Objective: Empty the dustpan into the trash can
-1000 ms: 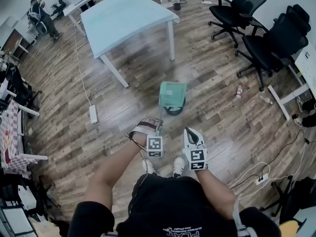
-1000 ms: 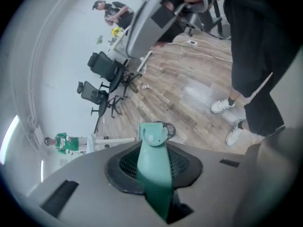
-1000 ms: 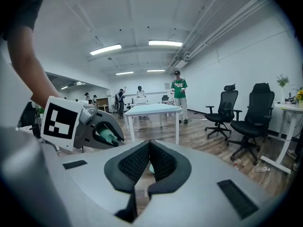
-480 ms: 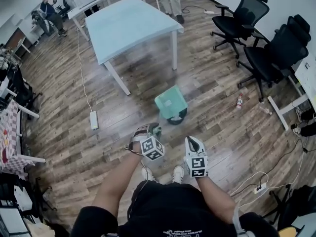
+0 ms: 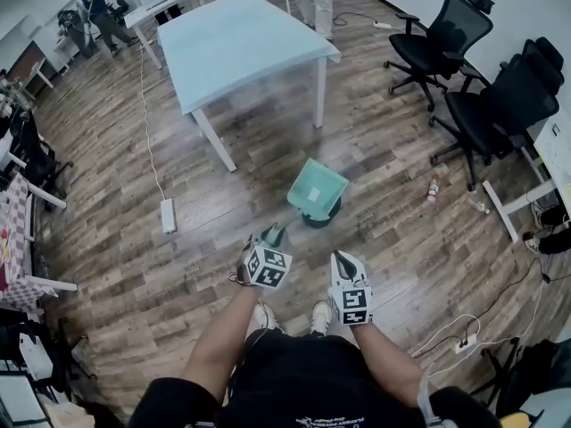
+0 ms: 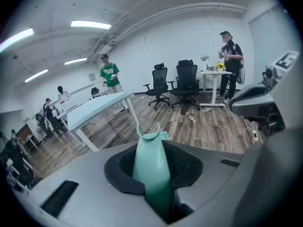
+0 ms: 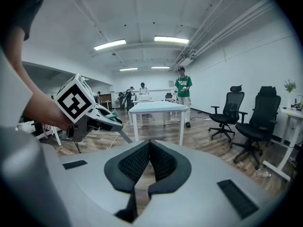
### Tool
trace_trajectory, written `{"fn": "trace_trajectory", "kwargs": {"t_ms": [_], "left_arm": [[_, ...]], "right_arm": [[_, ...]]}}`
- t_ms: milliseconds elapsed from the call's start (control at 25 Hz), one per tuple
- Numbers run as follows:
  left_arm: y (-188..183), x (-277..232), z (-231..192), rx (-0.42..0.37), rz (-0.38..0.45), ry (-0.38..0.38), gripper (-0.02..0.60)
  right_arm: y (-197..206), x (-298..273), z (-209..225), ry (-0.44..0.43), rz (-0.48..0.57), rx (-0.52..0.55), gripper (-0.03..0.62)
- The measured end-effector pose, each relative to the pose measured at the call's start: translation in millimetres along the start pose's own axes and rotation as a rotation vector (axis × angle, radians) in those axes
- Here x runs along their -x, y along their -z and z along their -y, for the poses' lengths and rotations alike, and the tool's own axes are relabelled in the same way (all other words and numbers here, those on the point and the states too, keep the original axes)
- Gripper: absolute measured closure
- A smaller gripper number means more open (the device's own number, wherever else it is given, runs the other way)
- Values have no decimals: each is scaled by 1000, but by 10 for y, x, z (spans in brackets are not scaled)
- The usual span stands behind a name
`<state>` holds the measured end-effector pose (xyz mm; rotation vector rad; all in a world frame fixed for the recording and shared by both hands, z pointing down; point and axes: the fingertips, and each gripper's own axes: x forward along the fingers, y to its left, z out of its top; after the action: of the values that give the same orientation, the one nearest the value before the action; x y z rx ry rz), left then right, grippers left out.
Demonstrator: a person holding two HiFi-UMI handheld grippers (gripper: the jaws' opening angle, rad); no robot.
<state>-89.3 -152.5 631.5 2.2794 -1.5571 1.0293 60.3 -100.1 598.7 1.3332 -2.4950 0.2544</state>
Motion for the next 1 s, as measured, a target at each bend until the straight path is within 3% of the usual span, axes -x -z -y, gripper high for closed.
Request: {"fn": "trace_trajectory", "kwargs": {"t_ms": [200,360,680,1000], "left_arm": [[91,189,-343,187,23,-50,480],[173,350,-622,288,46,-96,480],[443,481,-1130,372,34,-191,482],[813,548,-1411,420,-16,-229,482]], "right_arm": [[-74,-96,-139,-11,-6,8,569],[-80,-219,-244,-26,-8,11,569],[-208,-408,-496,-51,6,21,570],[-269,-493,-632,-44,3,39,569]]}}
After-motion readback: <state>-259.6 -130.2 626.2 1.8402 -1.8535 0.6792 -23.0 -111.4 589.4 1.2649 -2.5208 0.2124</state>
